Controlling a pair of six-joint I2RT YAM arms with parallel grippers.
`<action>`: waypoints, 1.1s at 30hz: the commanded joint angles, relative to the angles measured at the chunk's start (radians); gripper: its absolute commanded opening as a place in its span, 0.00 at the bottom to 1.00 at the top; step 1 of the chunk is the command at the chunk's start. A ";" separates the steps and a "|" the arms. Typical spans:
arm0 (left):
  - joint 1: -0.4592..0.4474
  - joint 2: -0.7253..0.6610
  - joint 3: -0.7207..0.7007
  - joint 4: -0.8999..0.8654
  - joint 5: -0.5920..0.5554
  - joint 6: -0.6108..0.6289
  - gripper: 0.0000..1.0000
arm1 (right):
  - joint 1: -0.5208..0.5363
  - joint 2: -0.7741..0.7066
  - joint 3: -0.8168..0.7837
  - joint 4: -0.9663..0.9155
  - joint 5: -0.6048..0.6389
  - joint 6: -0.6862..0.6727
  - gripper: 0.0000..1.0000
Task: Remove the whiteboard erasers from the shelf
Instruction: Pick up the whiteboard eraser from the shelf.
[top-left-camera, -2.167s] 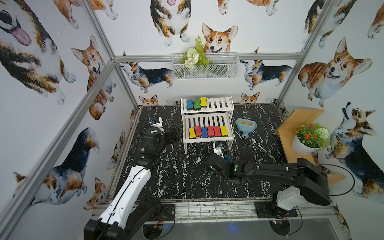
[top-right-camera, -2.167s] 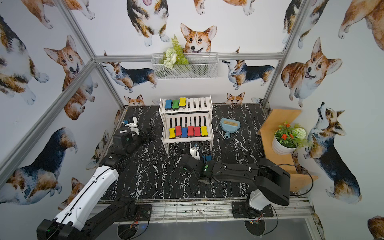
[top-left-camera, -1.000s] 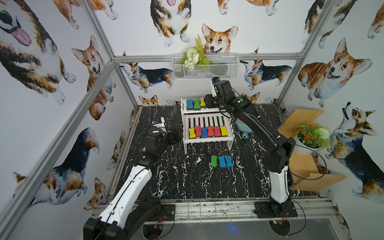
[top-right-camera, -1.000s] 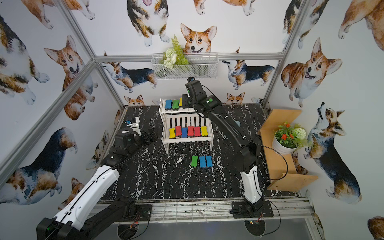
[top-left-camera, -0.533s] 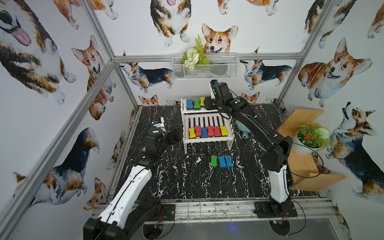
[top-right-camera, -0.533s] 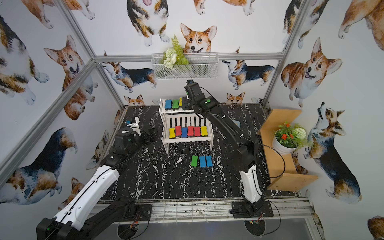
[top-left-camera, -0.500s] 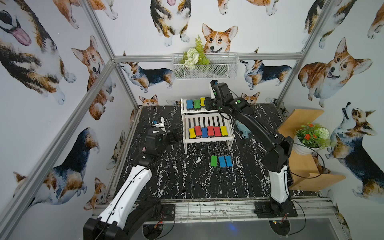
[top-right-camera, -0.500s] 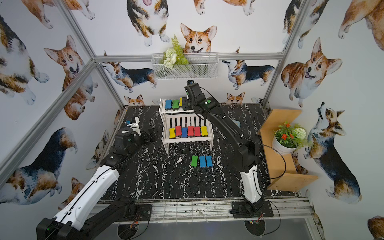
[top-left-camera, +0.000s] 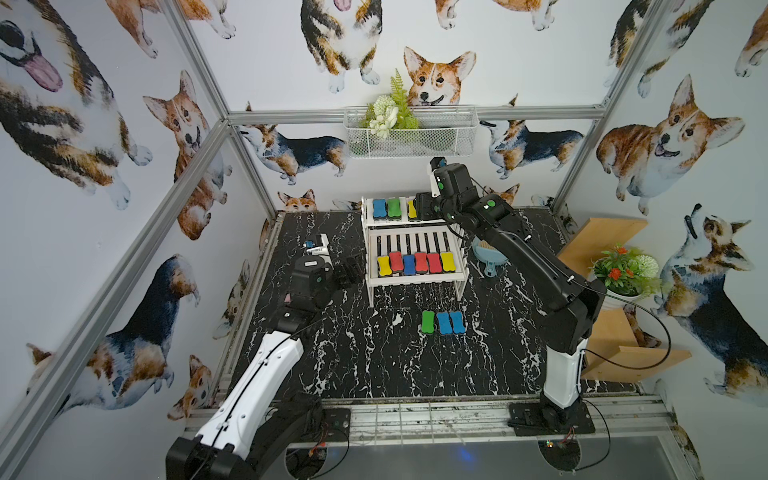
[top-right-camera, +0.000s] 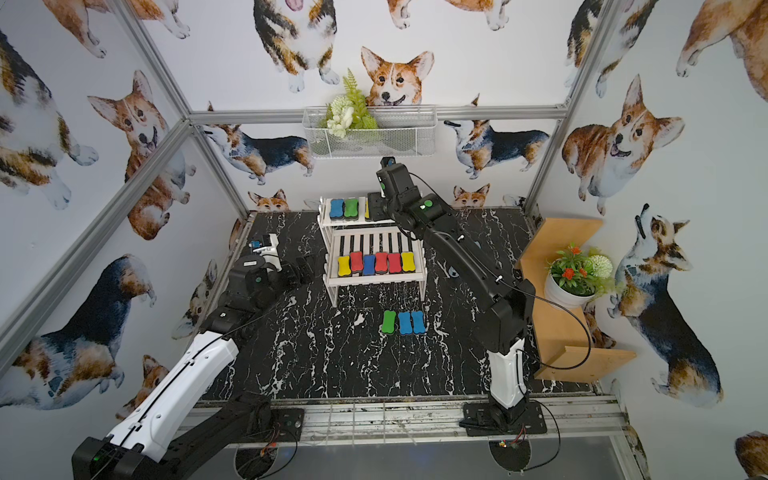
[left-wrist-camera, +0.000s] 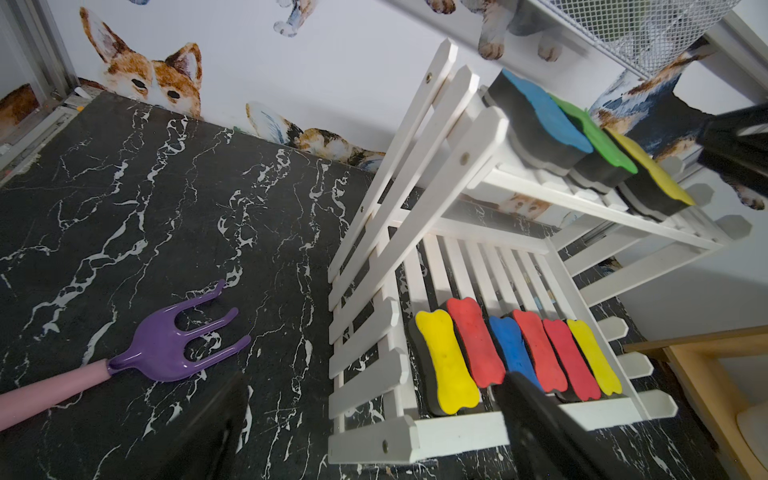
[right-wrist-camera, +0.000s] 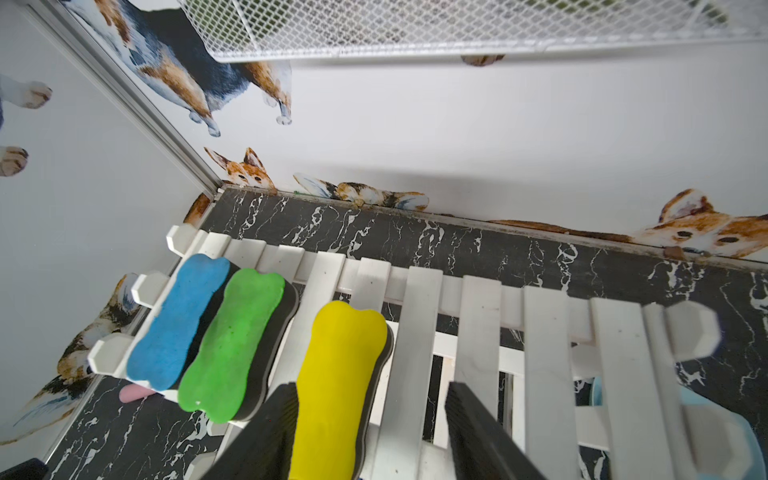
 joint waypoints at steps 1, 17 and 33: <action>-0.001 0.000 0.008 -0.002 -0.003 0.009 1.00 | 0.024 0.029 0.027 -0.016 0.014 0.010 0.70; -0.003 -0.001 0.011 -0.002 -0.001 0.011 1.00 | 0.056 0.119 0.100 -0.061 0.152 -0.011 0.69; -0.002 -0.008 0.010 -0.004 -0.006 0.011 0.99 | 0.064 0.051 0.054 -0.043 0.147 0.010 0.40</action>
